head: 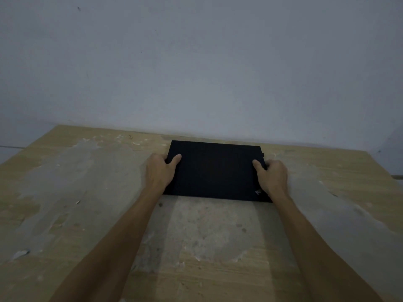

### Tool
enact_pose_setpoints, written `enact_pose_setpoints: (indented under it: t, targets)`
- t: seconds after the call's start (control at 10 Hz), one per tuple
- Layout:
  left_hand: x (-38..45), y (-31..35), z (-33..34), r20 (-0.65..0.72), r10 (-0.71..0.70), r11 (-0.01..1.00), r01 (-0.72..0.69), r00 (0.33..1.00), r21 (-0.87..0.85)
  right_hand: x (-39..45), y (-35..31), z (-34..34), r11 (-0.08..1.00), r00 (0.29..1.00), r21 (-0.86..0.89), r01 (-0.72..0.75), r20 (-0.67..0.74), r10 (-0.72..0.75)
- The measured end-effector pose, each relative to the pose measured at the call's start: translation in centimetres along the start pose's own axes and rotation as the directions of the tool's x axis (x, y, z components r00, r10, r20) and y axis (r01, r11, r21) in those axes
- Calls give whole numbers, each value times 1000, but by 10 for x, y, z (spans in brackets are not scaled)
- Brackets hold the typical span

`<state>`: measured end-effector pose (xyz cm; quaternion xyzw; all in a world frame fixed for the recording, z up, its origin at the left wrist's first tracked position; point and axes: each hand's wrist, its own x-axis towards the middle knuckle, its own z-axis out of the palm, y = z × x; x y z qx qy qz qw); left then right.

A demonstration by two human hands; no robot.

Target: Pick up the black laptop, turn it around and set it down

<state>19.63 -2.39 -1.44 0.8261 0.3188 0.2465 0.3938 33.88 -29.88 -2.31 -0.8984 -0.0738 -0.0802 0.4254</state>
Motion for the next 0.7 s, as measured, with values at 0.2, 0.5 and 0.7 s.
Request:
enact_pose_setpoints:
  t: [0.2,0.5,0.7]
  targets:
    - [4,-2,2,4,-36,999,36,999,14,-1,0,0,1000,1000,-20,-7,-4,7]
    - [4,1,-4,109,23,981,-44,994,189,-17,-10,-11,991,999,-127,-28,36,33]
    - [-17,34,-45,122,221,946,-243,968,215,-31,-45,-45,987,997,-150,49,68,-39]
